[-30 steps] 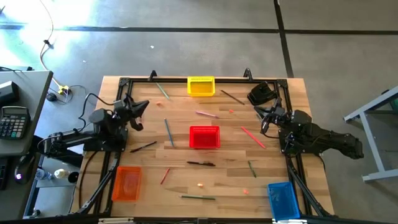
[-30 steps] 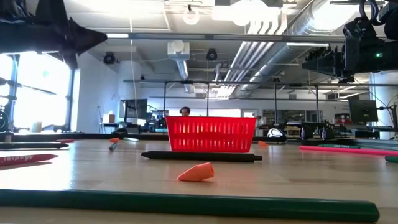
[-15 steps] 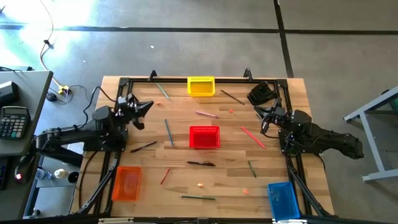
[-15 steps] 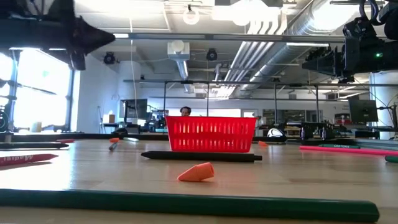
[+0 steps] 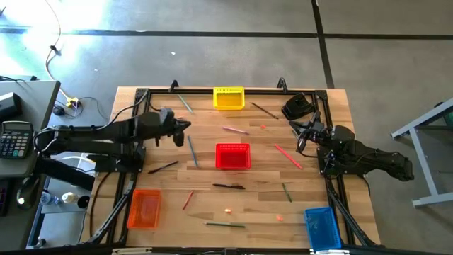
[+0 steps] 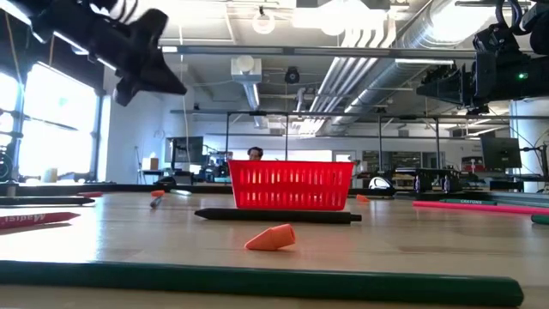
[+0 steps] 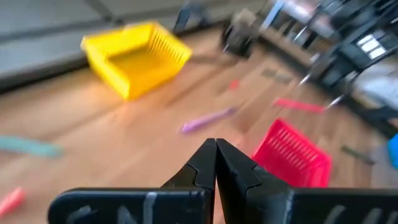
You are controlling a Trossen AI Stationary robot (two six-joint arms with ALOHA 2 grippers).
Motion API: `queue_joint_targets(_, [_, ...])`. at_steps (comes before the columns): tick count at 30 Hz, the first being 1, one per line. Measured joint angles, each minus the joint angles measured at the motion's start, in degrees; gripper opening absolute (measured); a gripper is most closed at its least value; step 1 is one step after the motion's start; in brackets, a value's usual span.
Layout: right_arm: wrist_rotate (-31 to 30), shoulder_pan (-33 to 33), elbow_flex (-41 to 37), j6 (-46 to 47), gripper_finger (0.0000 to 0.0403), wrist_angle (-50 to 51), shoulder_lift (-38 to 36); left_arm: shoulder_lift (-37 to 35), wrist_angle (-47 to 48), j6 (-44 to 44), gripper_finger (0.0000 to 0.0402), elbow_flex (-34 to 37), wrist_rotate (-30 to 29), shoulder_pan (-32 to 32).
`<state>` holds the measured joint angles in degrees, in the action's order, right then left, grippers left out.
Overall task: Sort crayons/erasers/pens/pencils in bins
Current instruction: Put the blue pencil into the red bin
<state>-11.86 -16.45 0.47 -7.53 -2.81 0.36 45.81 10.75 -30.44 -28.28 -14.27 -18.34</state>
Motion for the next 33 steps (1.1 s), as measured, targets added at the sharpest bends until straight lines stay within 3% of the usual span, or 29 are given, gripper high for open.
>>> queue_joint_targets(8, [0.0, 0.0, 0.0, 0.0, 0.0, 0.0, 0.0, 9.58, 17.14, -16.31, 0.0, -7.64, 0.51, 2.17])
queue_joint_targets(13, [0.0, 0.0, 0.0, 0.0, 0.0, 0.0, 0.0, 16.15, 18.79, -26.63, 0.0011, -8.99, 3.92, 4.33])
queue_joint_targets(23, [0.0, 0.0, -0.02, 0.0, 0.0, 0.0, 0.0, 29.45, 19.53, -38.8, 0.0102, -12.86, 3.51, 6.87])
queue_joint_targets(28, [0.02, 0.0, -0.02, 0.0, 0.0, 0.0, 0.0, 32.41, 19.74, -41.39, 0.0145, -13.39, 4.02, 6.87])
queue_joint_targets(33, [0.02, 0.0, -0.02, 0.0, 0.0, 0.0, 0.0, 33.06, 21.64, -41.59, 0.0161, -13.39, 4.29, 6.73])
